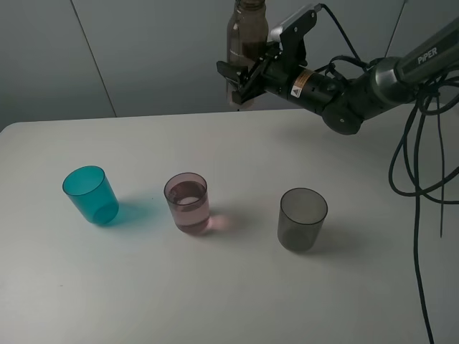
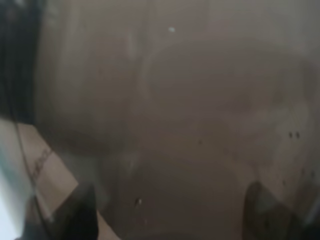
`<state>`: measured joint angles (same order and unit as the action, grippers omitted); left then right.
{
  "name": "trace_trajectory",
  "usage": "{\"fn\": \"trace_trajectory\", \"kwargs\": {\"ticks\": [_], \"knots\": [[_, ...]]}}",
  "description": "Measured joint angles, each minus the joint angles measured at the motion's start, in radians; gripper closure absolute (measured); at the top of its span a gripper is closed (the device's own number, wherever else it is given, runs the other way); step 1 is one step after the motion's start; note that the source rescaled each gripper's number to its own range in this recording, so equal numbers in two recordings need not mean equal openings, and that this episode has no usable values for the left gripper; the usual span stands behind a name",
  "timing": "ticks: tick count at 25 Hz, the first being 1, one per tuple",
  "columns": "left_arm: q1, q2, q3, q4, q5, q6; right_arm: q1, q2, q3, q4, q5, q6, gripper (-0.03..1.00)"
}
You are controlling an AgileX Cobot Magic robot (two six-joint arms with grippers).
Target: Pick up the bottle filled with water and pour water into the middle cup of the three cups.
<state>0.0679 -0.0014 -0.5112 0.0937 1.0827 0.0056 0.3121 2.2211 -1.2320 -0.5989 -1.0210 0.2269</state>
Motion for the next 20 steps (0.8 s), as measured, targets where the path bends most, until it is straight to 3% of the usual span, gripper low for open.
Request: {"fn": "trace_trajectory", "kwargs": {"ticks": [6,13,20], "knots": [[0.000,0.000,0.000,0.000,0.000,0.000,-0.069,0.000,0.000,0.061,0.151,0.054,0.97],[0.000,0.000,0.000,0.000,0.000,0.000,-0.143,0.062,0.000,0.140,0.166,0.099,0.97],[0.000,0.000,0.000,0.000,0.000,0.000,-0.145,0.122,0.000,0.142,0.168,0.041,0.97]]}}
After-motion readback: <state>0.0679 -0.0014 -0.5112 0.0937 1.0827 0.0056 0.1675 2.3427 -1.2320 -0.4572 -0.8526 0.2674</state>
